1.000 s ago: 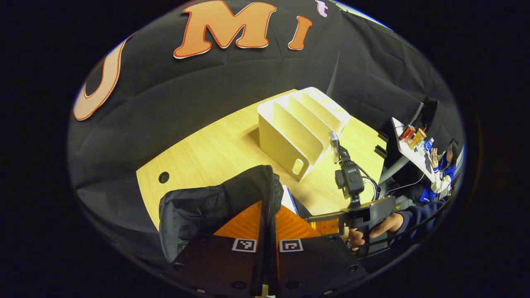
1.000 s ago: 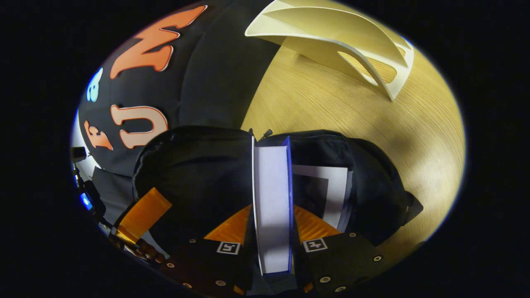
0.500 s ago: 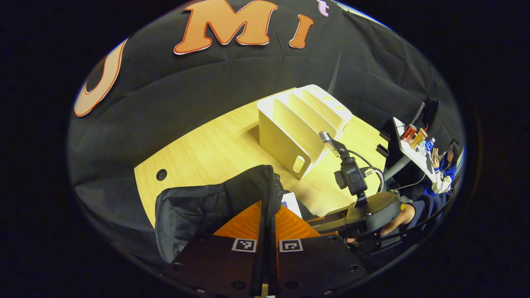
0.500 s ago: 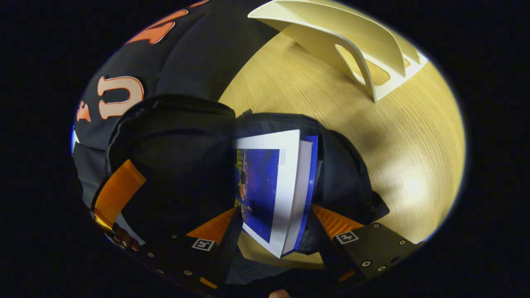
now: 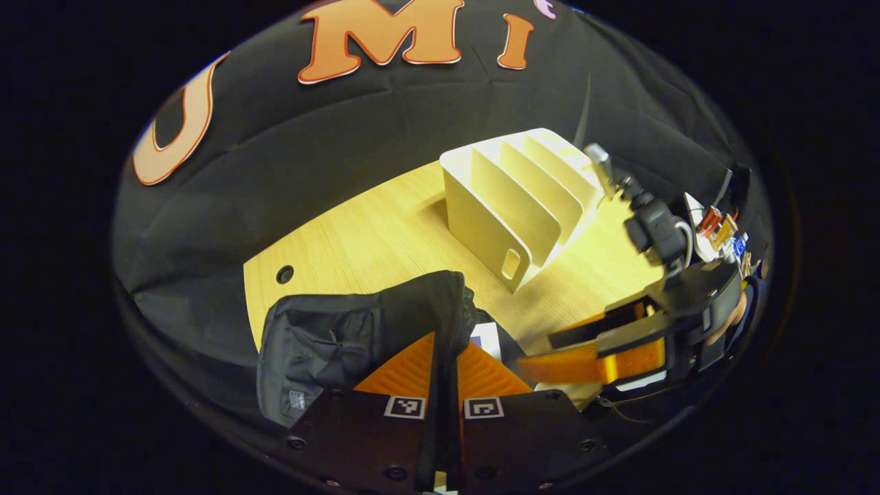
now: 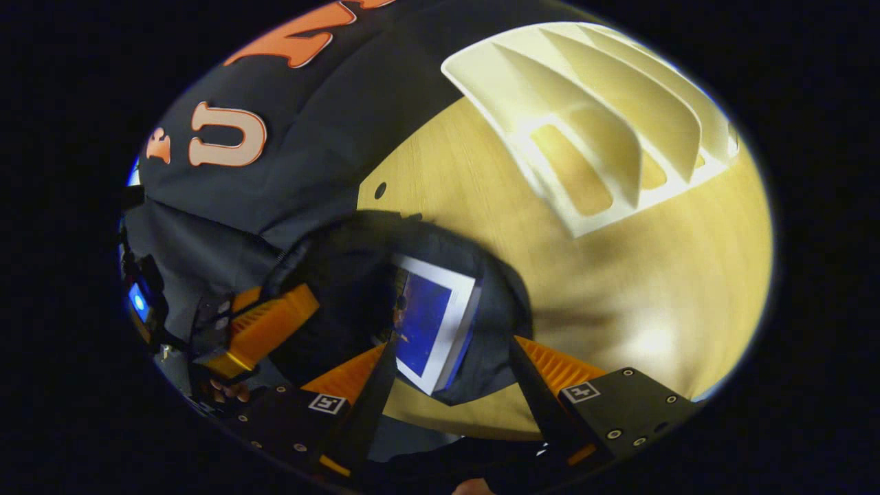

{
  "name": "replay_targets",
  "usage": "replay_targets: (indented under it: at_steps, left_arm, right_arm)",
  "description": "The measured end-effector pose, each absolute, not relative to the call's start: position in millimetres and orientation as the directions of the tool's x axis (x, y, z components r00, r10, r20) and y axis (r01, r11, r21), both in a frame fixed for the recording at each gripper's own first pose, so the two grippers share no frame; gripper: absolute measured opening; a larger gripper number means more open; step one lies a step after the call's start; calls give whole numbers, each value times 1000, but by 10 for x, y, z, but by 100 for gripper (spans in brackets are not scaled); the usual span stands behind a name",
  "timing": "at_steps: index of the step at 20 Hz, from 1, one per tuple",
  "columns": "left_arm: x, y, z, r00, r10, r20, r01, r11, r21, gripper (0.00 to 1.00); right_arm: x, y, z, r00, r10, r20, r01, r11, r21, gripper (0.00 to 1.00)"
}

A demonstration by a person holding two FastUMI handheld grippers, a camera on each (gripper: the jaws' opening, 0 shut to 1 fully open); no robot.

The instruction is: Open the schoolbag, grab two books from the bookshelf and put them into the schoolbag.

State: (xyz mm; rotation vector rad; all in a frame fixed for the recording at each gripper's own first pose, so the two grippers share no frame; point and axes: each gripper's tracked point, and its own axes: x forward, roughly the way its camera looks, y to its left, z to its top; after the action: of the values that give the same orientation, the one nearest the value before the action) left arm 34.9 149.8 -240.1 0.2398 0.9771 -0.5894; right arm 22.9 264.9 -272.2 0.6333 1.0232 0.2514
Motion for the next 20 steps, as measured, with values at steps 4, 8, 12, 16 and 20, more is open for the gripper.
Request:
replay_targets:
  at_steps: [4, 8, 12, 16, 20]
  left_arm:
    - [331, 1475, -2456, 435, -295, -851, 516, 856, -32, 10]
    - [295, 1427, -2465, 447, -241, -861, 444, 896, -21, 19]
    - [278, 1255, -2437, 470, -237, -850, 368, 928, -55, 57]
    - [347, 1111, -2354, 533, -206, -821, 304, 952, -42, 81]
    - [465, 904, -2137, 629, -154, -762, 220, 975, -16, 89]
  right_arm:
    - [299, 2030, -2427, 559, 431, -709, 56, 833, 550, 98]
    - [380, 1471, -2225, 607, 365, -706, 17, 882, 471, 98]
    - [488, 1008, -1986, 664, 302, -685, -20, 922, 387, 98]
    - [578, 748, -1780, 708, 269, -653, -47, 941, 336, 98]
    - [615, 518, -1507, 773, 239, -588, -85, 957, 278, 97]
